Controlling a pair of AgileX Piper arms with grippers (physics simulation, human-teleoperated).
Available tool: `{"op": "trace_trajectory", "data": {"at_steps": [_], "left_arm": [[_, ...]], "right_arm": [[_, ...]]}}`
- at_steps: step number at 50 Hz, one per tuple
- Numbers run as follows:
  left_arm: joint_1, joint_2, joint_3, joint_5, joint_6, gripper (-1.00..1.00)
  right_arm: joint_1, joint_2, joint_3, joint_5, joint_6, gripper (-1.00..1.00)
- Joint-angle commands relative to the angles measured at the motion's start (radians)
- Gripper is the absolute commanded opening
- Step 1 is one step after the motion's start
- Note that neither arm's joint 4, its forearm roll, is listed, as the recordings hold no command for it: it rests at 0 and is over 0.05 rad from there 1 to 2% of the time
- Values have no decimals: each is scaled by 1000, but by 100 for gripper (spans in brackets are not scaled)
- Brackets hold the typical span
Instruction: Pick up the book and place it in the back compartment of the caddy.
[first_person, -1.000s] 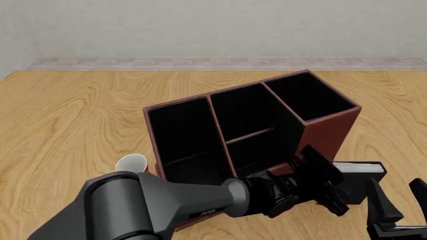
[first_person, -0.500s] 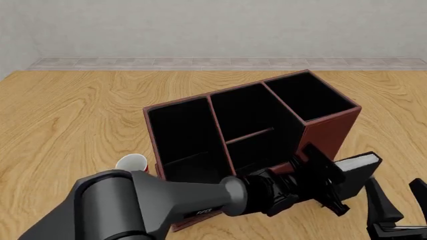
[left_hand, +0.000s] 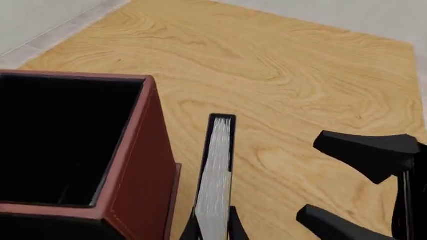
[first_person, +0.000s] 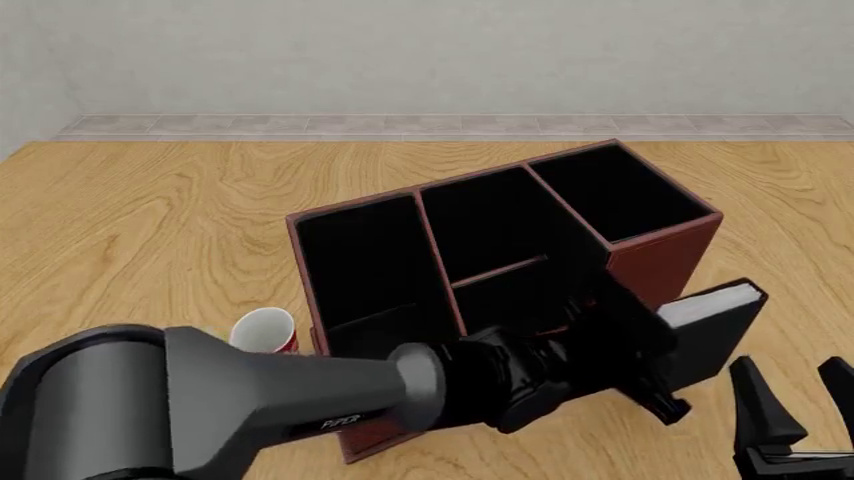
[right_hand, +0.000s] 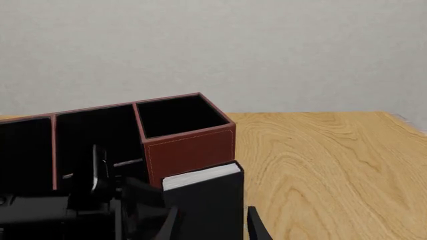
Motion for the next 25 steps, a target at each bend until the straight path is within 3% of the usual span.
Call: {"op": "trace_trajectory", "data": {"at_steps": [1, 3, 14, 22, 23, 25], "left_arm": [[-15, -119, 117, -48, 33, -100], [-17, -130, 130, -46, 74, -100], [-15, -210, 209, -73, 33, -100], [-13, -259, 263, -89, 32, -100], [-16, -262, 265, -84, 63, -100], [-8, -285, 279, -89, 40, -100]], "right_arm": [[0, -4, 0, 4, 0, 100], [0, -4, 0, 6, 2, 100], [0, -4, 0, 4, 1, 100], [0, -5, 0, 5, 1, 100], [0, -9, 0, 9, -1, 100], [0, -10, 0, 9, -1, 100]]}}
